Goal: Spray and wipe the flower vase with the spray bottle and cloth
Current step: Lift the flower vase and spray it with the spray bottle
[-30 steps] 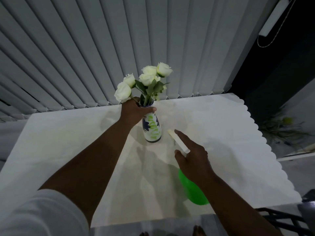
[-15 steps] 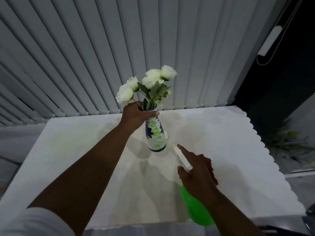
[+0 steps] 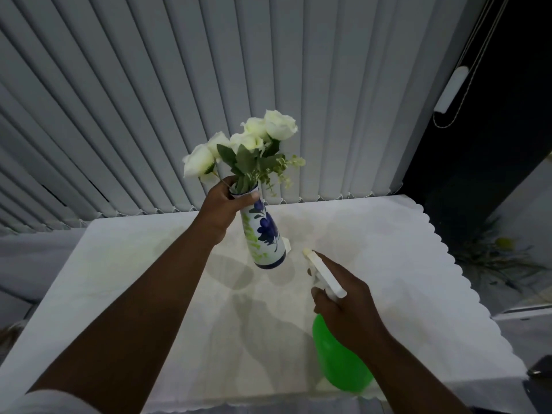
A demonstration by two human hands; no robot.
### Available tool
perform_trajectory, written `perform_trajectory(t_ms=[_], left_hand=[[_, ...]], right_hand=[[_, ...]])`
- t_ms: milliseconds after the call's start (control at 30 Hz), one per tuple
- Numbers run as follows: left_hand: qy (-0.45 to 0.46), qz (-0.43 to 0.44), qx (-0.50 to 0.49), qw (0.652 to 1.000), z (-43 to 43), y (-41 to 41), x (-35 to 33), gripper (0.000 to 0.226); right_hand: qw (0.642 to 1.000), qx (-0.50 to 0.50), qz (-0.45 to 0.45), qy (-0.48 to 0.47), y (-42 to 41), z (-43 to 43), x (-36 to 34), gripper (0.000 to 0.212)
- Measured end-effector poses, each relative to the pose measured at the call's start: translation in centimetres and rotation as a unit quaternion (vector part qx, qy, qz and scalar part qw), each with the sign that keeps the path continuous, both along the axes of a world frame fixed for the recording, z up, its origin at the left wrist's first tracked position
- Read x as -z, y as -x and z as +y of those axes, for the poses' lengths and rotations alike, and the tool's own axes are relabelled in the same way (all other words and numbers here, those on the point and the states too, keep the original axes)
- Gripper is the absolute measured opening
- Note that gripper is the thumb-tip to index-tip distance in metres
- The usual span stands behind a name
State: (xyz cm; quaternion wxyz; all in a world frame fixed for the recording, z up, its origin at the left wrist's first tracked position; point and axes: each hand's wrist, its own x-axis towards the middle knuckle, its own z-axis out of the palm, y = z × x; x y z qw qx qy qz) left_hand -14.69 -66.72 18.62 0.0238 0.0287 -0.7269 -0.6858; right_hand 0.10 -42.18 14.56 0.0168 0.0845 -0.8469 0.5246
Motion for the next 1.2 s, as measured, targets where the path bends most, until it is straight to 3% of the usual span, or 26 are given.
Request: perform_trajectory(t_ms=[167, 367, 500, 700, 833, 1200], left_hand=[[0.047, 0.013, -0.008, 0.999, 0.3, -0.3, -1.0, 0.032], [0.013, -0.017, -0.006, 1.0, 0.2, -1.1, -1.3, 0.048], [-0.044, -0.016, 0.049, 0.998, -0.3, -1.6, -1.1, 0.059], [-0.006, -0.015, 0.117, 0.993, -1.8, -1.7, -1.5, 0.052], [-0.011, -0.011, 0.131, 0.991, -2.3, -1.9, -1.8, 0.055], [-0.01, -0.025, 0.159, 0.987, -3.8, -1.9, -1.8, 0.061]], right_hand=[[1.0, 0.007, -0.022, -0.004, 0.7, 0.0, -1.0, 0.057], [0.999, -0.023, -0.031, -0.005, 0.9, 0.1, -1.9, 0.06], [0.998, -0.039, -0.034, 0.023, 1.3, 0.2, -2.7, 0.059], [0.997, -0.052, -0.032, 0.041, 1.4, 0.0, -3.5, 0.057], [0.996, -0.051, -0.063, 0.032, 0.9, 0.6, -2.6, 0.042], [0.996, -0.04, -0.072, 0.027, 0.2, 1.6, -2.3, 0.041]])
